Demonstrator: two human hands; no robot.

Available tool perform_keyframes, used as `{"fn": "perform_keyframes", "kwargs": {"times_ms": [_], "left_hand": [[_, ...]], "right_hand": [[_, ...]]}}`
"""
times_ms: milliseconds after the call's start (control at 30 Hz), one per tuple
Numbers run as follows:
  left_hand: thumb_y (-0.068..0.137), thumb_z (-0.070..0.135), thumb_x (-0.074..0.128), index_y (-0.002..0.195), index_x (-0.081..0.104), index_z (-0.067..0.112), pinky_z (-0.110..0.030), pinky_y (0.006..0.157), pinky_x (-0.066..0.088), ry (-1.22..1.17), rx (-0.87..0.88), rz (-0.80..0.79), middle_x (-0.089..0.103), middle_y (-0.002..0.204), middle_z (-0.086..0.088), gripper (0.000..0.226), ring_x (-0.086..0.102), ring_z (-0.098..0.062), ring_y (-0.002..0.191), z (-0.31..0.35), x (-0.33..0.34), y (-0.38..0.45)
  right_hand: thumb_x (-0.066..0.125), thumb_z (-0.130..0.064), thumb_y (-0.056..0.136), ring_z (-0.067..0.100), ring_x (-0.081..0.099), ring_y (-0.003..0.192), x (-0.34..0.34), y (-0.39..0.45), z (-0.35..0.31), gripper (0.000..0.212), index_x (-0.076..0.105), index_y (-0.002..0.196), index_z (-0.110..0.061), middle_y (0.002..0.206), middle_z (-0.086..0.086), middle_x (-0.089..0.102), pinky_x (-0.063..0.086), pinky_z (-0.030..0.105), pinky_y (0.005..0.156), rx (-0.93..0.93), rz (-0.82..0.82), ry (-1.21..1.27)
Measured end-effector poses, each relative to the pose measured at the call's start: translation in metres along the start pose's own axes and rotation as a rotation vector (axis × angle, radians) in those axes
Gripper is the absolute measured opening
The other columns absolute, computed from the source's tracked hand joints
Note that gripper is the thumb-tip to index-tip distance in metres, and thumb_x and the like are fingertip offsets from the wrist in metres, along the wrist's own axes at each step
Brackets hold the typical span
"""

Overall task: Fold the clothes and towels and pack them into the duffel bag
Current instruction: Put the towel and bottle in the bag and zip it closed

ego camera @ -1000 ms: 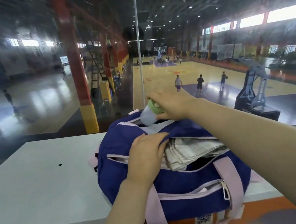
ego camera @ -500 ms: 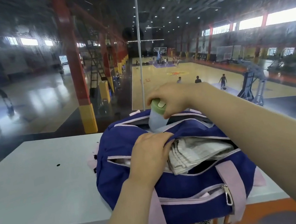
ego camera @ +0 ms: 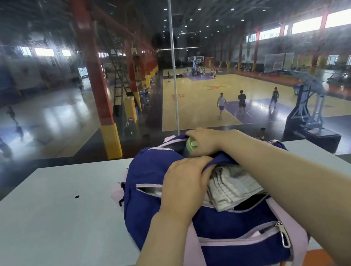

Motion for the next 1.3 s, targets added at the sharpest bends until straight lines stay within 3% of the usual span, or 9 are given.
{"fn": "perform_keyframes", "kwargs": {"times_ms": [133, 300, 433, 500, 633, 867, 1033, 1200, 1300], "left_hand": [[0.097, 0.038, 0.048, 0.111, 0.068, 0.032, -0.025, 0.071, 0.040, -0.023, -0.004, 0.004, 0.070, 0.098, 0.009, 0.025, 0.060, -0.011, 0.090, 0.003, -0.002, 0.000], [0.097, 0.042, 0.046, 0.107, 0.067, 0.033, -0.034, 0.074, 0.048, -0.052, -0.051, -0.121, 0.068, 0.091, 0.009, 0.025, 0.060, -0.012, 0.086, -0.006, 0.001, -0.002], [0.094, 0.043, 0.052, 0.103, 0.066, 0.034, -0.029, 0.076, 0.047, -0.227, -0.124, -0.234, 0.066, 0.089, 0.015, 0.020, 0.057, -0.005, 0.087, -0.013, 0.003, -0.002], [0.092, 0.047, 0.052, 0.106, 0.066, 0.034, -0.027, 0.079, 0.047, -0.234, -0.134, -0.243, 0.066, 0.094, 0.018, 0.023, 0.057, -0.003, 0.090, -0.012, 0.003, -0.001], [0.092, 0.057, 0.045, 0.106, 0.066, 0.032, -0.032, 0.085, 0.049, -0.215, -0.127, -0.258, 0.068, 0.100, 0.017, 0.036, 0.058, -0.002, 0.094, -0.003, 0.004, -0.001], [0.093, 0.049, 0.048, 0.096, 0.069, 0.029, -0.029, 0.087, 0.046, -0.223, -0.149, -0.193, 0.069, 0.094, 0.017, 0.029, 0.057, -0.003, 0.091, -0.001, 0.008, 0.000], [0.094, 0.047, 0.047, 0.075, 0.065, 0.022, -0.023, 0.069, 0.036, -0.238, -0.184, -0.150, 0.065, 0.073, 0.012, 0.036, 0.057, -0.008, 0.077, 0.000, 0.008, 0.001], [0.094, 0.047, 0.048, 0.057, 0.049, 0.022, -0.024, 0.060, 0.028, -0.260, -0.242, -0.146, 0.053, 0.056, 0.006, 0.044, 0.053, -0.015, 0.065, -0.002, 0.008, 0.003], [0.095, 0.045, 0.048, 0.064, 0.055, 0.019, -0.027, 0.065, 0.029, -0.207, -0.224, -0.136, 0.056, 0.060, 0.005, 0.041, 0.054, -0.015, 0.066, -0.001, 0.009, 0.005]], "right_hand": [[0.059, -0.033, 0.087, 0.027, 0.047, 0.129, -0.007, -0.005, 0.005, 0.064, 0.037, 0.145, -0.018, 0.146, 0.008, 0.046, 0.038, 0.035, 0.106, 0.019, -0.041, 0.019], [0.065, -0.032, 0.088, 0.029, 0.051, 0.122, 0.009, -0.005, -0.001, 0.062, 0.038, 0.142, -0.016, 0.137, 0.012, 0.054, 0.038, 0.030, 0.093, 0.047, 0.083, 0.169], [0.050, -0.023, 0.098, 0.024, 0.050, 0.127, -0.007, -0.016, 0.023, 0.042, 0.048, 0.139, -0.016, 0.140, 0.006, 0.054, 0.036, 0.031, 0.105, 0.051, 0.243, 0.301], [0.053, -0.012, 0.090, 0.029, 0.050, 0.123, -0.013, -0.020, 0.045, 0.048, 0.049, 0.137, -0.019, 0.136, 0.009, 0.055, 0.040, 0.040, 0.104, 0.176, 0.323, 0.106], [0.060, -0.023, 0.085, 0.031, 0.050, 0.122, -0.002, -0.029, 0.071, 0.052, 0.047, 0.135, -0.024, 0.135, 0.007, 0.052, 0.042, 0.046, 0.100, 0.392, 0.147, -0.117], [0.046, -0.011, 0.093, 0.028, 0.062, 0.105, -0.004, -0.018, 0.055, 0.026, 0.065, 0.111, -0.011, 0.112, 0.007, 0.067, 0.051, 0.038, 0.086, 0.152, 0.296, -0.571], [0.048, -0.016, 0.097, 0.030, 0.062, 0.102, -0.015, -0.008, 0.045, 0.025, 0.057, 0.120, -0.015, 0.112, 0.010, 0.066, 0.049, 0.038, 0.080, 0.105, 0.363, -0.454], [0.049, -0.032, 0.098, 0.027, 0.059, 0.085, -0.032, 0.014, 0.055, 0.029, 0.071, 0.097, -0.012, 0.095, 0.007, 0.066, 0.043, 0.032, 0.071, 0.240, 0.496, 0.091], [0.053, -0.030, 0.094, 0.024, 0.058, 0.087, -0.034, 0.013, 0.065, 0.027, 0.069, 0.081, -0.013, 0.090, 0.008, 0.067, 0.038, 0.027, 0.072, 0.257, 0.414, 0.286]]}}
Point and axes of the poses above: each hand's wrist, its own y-axis towards the middle knuckle, its own x-axis out of the palm, z = x × y, the point moved 3 cm from there along y, towards the middle knuckle
